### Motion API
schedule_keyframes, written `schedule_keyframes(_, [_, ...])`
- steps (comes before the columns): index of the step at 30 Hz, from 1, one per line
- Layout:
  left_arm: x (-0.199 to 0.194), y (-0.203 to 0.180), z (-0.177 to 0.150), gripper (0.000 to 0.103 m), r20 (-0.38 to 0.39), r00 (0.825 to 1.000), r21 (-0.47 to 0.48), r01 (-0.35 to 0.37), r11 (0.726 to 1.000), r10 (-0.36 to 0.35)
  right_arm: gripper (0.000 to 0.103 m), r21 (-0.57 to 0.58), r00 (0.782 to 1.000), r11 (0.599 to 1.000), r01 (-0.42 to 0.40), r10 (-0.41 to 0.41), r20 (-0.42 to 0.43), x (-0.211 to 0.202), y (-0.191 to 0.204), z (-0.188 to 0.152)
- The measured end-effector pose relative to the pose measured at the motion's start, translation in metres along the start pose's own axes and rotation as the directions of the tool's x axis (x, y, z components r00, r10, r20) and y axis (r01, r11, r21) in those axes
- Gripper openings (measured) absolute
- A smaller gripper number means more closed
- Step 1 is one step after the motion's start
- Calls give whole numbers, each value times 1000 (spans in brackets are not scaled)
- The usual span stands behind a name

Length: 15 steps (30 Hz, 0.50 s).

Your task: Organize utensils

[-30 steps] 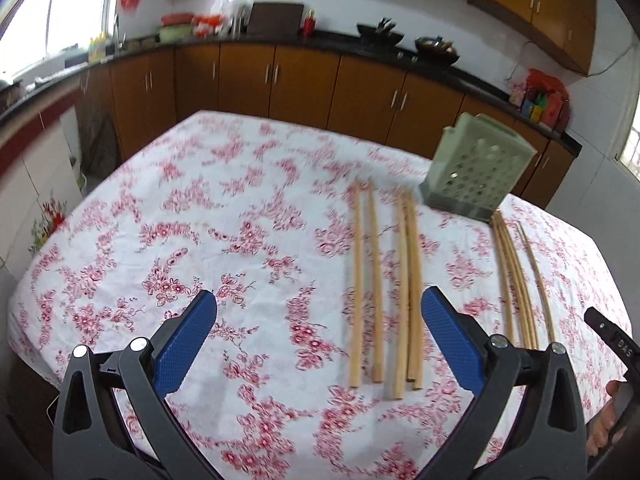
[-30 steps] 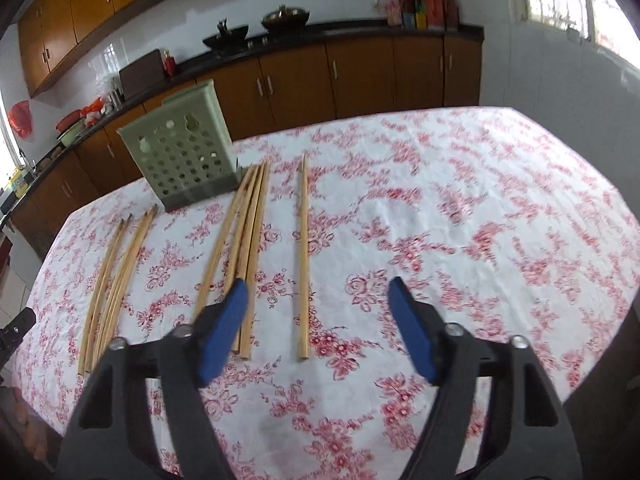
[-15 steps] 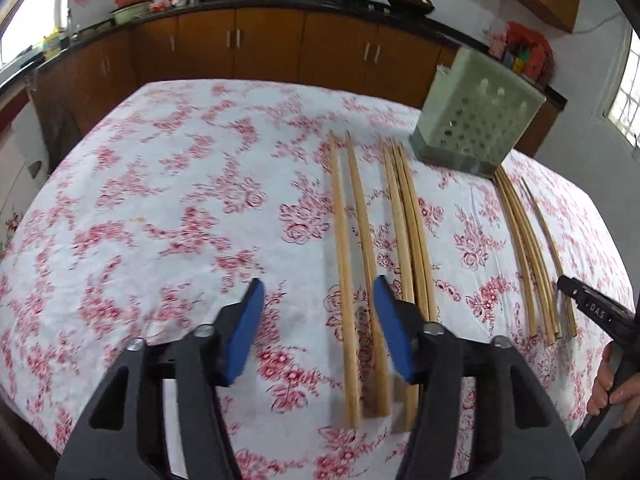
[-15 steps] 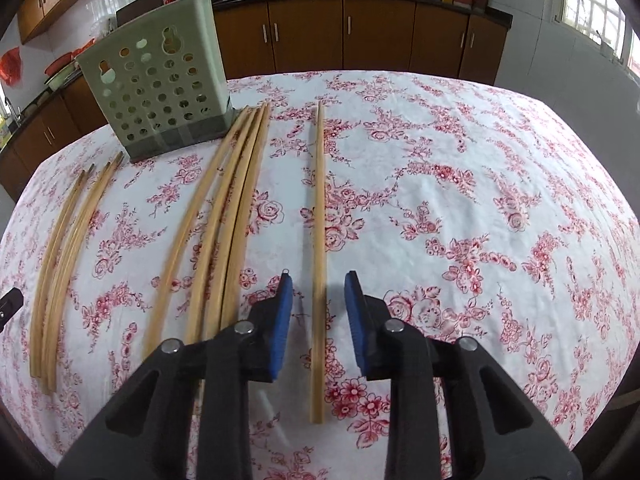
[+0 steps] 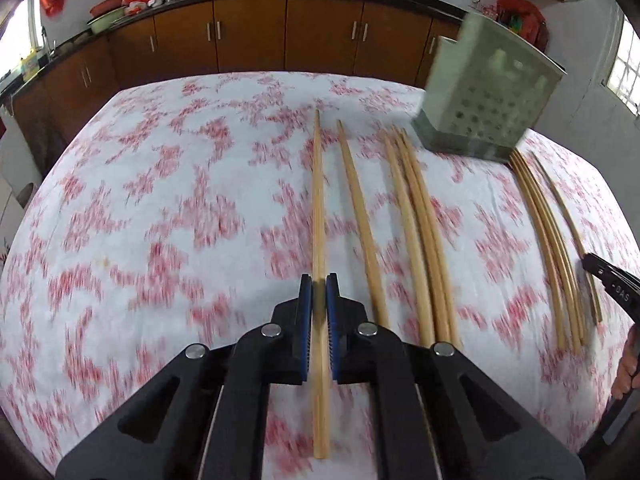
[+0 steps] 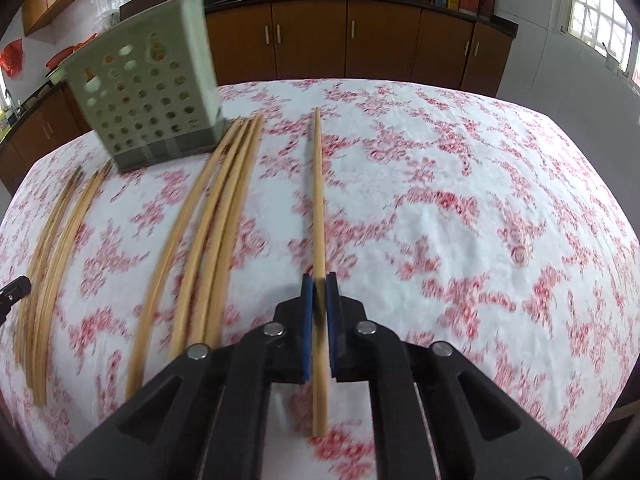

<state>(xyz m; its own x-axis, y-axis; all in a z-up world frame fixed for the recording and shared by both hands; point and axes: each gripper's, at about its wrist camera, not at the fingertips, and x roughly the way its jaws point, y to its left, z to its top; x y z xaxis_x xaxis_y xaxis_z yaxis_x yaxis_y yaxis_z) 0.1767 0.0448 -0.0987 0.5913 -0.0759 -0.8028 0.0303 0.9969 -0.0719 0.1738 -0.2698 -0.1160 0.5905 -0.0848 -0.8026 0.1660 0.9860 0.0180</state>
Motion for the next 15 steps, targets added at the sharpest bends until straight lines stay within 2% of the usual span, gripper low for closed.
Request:
schedule_keyframes(6, [25,10,34,8,35,999,-36,-8,999,9,8,80,999,996,30,-32,17,22,-28,28])
schedule_keyframes(10, [25,13,34,8,42,999,-56,16,998,-13,9,94,999,995,22,-24,21,25,-34,32])
schedule_keyframes(15, [18,16,22,8,54,998,-59,35,998,-32,10,53,998,998,35,-37,41,19,-24,22])
